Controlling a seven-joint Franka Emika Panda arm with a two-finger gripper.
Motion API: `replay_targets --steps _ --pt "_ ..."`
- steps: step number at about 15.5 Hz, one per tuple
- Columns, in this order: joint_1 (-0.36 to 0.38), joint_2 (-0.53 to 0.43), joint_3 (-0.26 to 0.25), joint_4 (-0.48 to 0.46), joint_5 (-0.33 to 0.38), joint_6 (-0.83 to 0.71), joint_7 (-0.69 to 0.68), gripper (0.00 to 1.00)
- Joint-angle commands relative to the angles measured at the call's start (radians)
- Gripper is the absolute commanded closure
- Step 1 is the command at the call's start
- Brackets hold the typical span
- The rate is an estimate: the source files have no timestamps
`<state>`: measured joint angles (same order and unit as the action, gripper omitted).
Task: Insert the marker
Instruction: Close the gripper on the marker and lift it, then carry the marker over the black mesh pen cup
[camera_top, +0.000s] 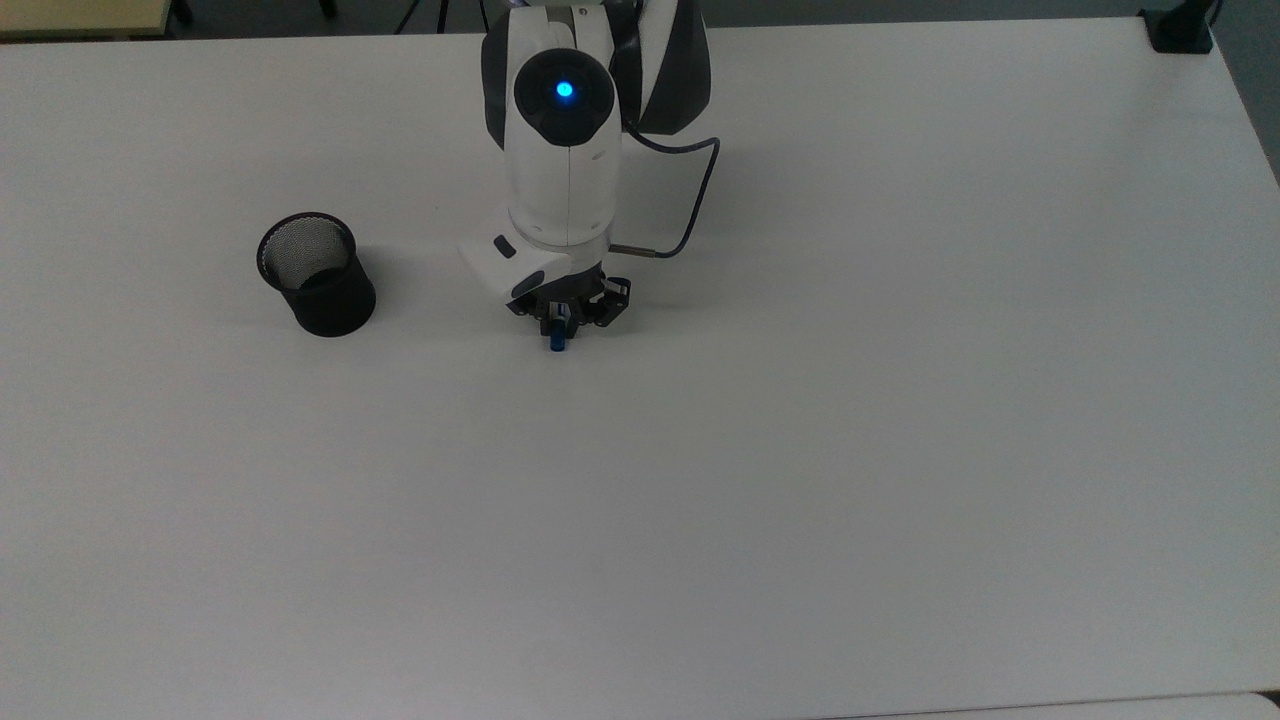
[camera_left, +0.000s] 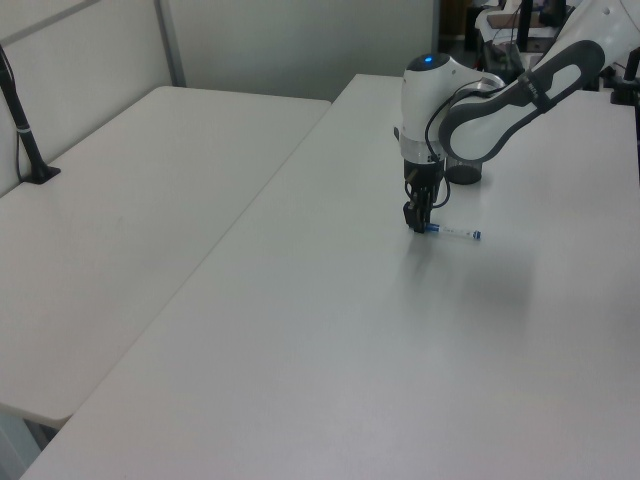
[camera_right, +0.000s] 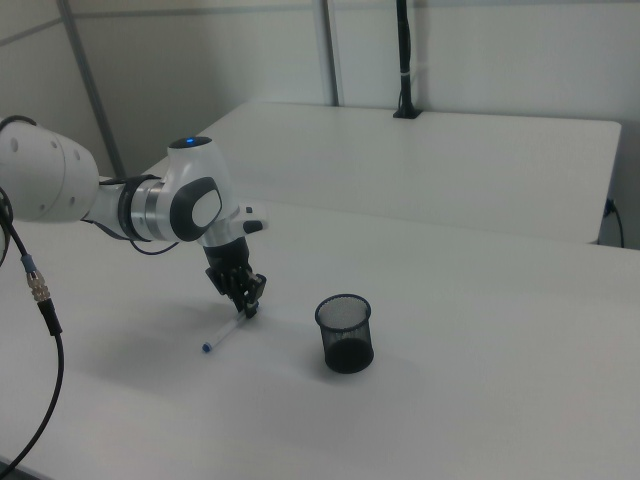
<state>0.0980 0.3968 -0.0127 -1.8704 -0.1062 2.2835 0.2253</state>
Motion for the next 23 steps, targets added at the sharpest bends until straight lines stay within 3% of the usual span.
replay_targets --steps 1,6,14,19,23 --pt "-0.003 -0.016 -0.001 -0.003 -0.027 0.014 0.038 1.0" --pt "-0.041 -0.143 -0.001 -0.009 -0.024 0.004 0.042 1.0" --pt "-0.201 -0.378 -0.001 -0.044 -0.024 0.033 -0.029 1.0" --pt "-0.29 -0.496 -0.001 -0.226 -0.021 0.302 -0.092 1.0" --pt "-0.355 -0.495 -0.003 -0.308 -0.021 0.509 -0.138 1.0"
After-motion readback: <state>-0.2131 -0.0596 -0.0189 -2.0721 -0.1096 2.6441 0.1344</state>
